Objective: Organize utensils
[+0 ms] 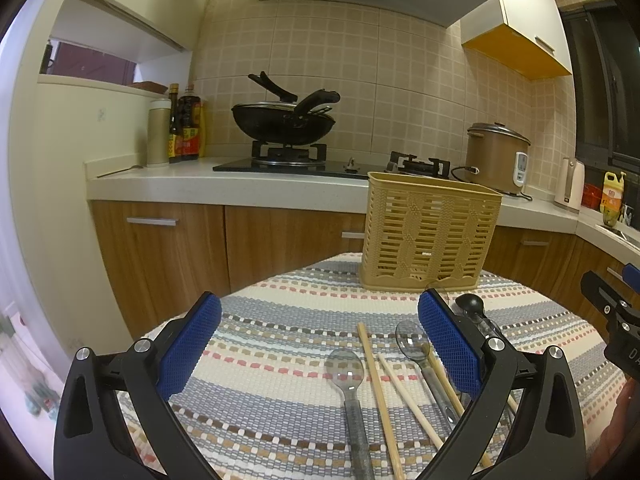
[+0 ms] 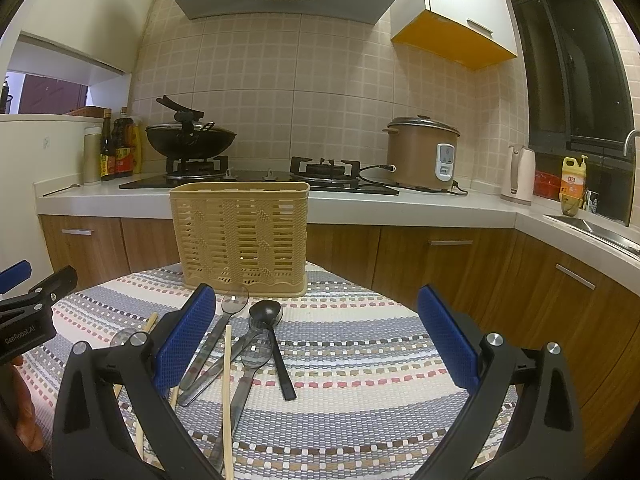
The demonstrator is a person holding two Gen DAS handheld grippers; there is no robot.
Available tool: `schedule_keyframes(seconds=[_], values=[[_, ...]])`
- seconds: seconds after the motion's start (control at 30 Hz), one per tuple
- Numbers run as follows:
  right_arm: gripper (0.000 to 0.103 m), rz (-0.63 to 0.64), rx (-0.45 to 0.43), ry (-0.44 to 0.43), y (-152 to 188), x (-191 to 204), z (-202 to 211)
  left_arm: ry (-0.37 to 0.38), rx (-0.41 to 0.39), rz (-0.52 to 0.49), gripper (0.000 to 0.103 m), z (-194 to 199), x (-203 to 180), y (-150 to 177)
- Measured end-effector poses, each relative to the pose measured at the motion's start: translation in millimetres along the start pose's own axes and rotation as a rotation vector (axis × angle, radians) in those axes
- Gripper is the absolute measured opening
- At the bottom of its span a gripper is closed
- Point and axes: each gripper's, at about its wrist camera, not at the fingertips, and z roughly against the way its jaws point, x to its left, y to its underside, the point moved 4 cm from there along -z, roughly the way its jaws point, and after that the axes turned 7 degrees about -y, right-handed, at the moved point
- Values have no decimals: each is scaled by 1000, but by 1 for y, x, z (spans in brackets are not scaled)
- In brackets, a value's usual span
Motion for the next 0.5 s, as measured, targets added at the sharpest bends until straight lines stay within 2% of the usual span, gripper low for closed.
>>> schedule_keyframes(seconds=[0.5], values=[[96,1,4,-4,0,0,0,2,0,1,96,0,1,0]])
